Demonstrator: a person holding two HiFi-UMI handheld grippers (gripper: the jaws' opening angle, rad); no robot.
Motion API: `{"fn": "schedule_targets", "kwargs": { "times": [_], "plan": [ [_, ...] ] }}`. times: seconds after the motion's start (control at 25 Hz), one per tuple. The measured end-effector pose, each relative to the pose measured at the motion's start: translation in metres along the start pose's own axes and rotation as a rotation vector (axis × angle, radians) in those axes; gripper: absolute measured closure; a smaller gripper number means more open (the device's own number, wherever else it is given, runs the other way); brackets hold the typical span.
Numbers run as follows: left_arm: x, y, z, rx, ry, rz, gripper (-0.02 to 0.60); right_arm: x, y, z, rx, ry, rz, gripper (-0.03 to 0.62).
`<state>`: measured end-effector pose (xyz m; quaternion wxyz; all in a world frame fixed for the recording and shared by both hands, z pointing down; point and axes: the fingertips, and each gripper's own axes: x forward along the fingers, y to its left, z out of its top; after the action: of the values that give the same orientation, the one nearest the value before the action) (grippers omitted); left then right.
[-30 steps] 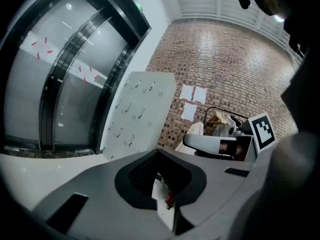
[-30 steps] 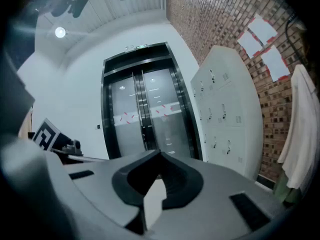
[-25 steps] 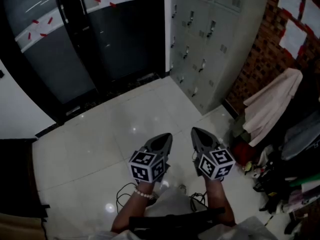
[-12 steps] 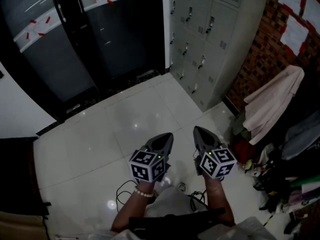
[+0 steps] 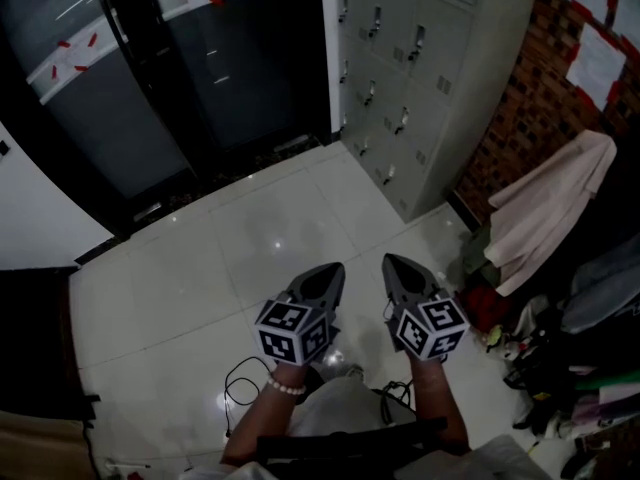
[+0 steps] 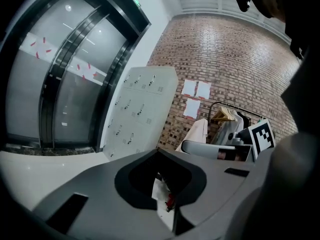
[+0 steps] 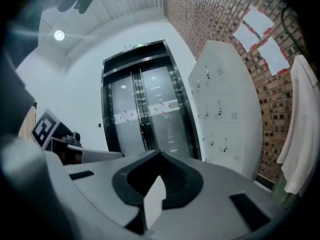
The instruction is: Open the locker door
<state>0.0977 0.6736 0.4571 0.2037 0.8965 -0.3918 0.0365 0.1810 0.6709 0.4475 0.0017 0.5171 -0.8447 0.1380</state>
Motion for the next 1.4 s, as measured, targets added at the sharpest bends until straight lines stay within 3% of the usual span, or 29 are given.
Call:
{"fn": "schedule_targets", "kwargs": {
  "times": [0.36,0.6,0.92,1.4],
  "plan": [
    [0.036,0.010,-0.011,-0.011,0.021,0.034,0.589,0.019,-0.043,-0.011,0.115,0.015,0.022,0.592],
    [0.077,0.040,0.008,-0.012,0.007,0.026,0.589,0.064,-0.065,-0.004,0.060,0.025,0.000,0.592],
    [0.150,0.108,0.060,-0.016,-0.015,0.006,0.589,0.159,-0.107,0.024,0.027,0.033,-0.029,0.591],
    [0.231,0.233,0.146,0.026,0.007,-0.016,0.589,0.318,-0.141,0.069,0.064,0.004,-0.063,0.588]
  ]
}}
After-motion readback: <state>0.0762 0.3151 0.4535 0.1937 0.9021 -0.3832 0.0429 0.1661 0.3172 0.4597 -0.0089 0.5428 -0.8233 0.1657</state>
